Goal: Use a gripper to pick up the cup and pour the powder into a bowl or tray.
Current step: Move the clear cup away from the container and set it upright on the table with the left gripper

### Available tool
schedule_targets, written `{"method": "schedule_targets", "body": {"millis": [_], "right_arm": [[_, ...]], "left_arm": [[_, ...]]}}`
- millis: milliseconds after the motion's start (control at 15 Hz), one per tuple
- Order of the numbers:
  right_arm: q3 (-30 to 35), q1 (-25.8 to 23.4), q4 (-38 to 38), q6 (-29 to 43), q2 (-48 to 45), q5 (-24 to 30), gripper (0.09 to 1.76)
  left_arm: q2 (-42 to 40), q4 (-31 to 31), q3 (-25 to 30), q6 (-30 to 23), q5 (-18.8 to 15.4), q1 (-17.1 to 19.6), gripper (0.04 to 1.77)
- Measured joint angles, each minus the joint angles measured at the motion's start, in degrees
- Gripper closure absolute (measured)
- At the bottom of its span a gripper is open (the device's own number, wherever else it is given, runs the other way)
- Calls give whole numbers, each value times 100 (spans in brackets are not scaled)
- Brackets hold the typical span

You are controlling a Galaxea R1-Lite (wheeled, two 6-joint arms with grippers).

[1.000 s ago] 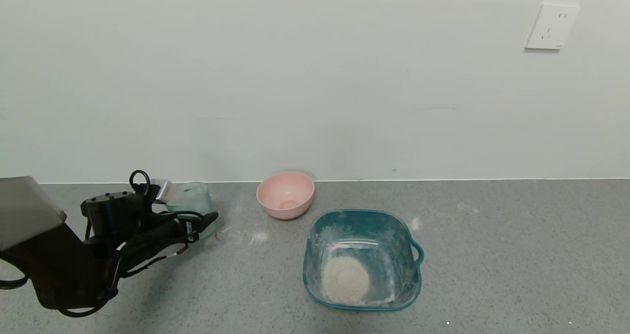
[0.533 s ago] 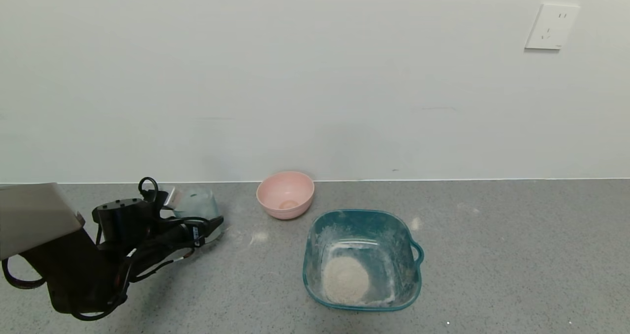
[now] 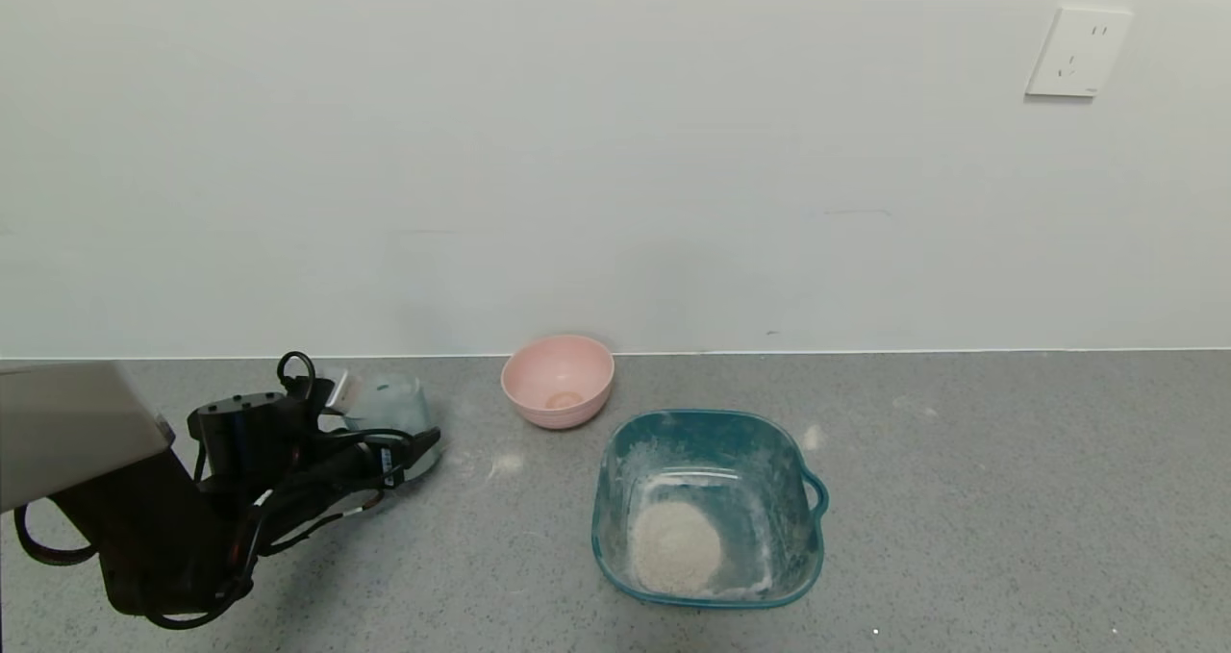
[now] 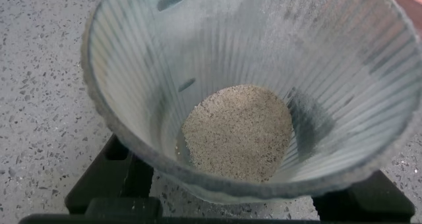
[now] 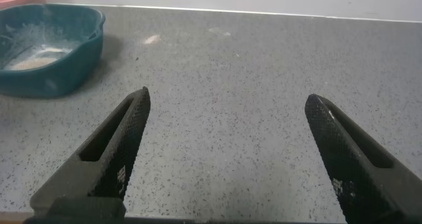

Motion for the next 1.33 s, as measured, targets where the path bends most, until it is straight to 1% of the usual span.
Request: {"method": "schedule_targets", "body": {"millis": [533,667,867,1067,1333], "right_arm": [[0,0,0,0,0,0,14],[0,0,-2,0,0,0,14],[0,0,0,0,0,0,14],[0,0,0,0,0,0,14],[0,0,-2,0,0,0,14]], "left_arm": [[74,-20,-5,2,29,-45,52],[72,-12,-2,5,29,-48,40],[52,-4,9,-1,30,-48,31],[-5,11,30,-1,66,-48,24],[-391,300,190,30,145,-50,18]]}}
